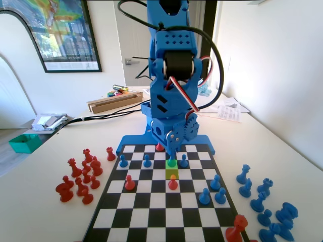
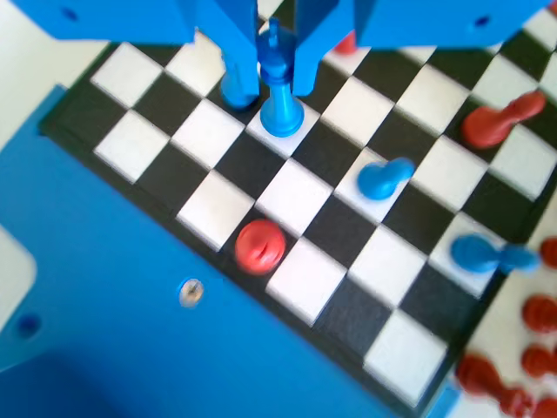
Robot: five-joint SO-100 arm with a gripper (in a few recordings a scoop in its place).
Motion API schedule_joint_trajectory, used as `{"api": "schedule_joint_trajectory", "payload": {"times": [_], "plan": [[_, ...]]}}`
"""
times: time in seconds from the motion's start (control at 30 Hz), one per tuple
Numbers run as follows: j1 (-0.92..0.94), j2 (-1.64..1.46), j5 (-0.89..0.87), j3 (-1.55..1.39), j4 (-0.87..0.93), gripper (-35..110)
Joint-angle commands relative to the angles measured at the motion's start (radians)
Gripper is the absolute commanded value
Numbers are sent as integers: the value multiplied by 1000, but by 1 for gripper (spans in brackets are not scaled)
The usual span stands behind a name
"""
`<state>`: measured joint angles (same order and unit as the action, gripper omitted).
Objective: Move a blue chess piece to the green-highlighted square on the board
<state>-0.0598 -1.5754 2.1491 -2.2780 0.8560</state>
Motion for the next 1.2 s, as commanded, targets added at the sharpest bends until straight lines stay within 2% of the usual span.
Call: {"api": "schedule_joint_trajectory", "payload": {"times": [0.0, 0.13, 0.4, 0.6, 0.9, 1.17], "plan": [[-12, -29, 9, -5, 12, 1], [-12, -29, 8, -6, 8, 1], [-11, -29, 6, -5, -12, 15], [-6, -31, 8, 37, 34, 15], [-8, -97, -25, 325, 399, 15], [-17, -261, -121, 643, 750, 7]]}}
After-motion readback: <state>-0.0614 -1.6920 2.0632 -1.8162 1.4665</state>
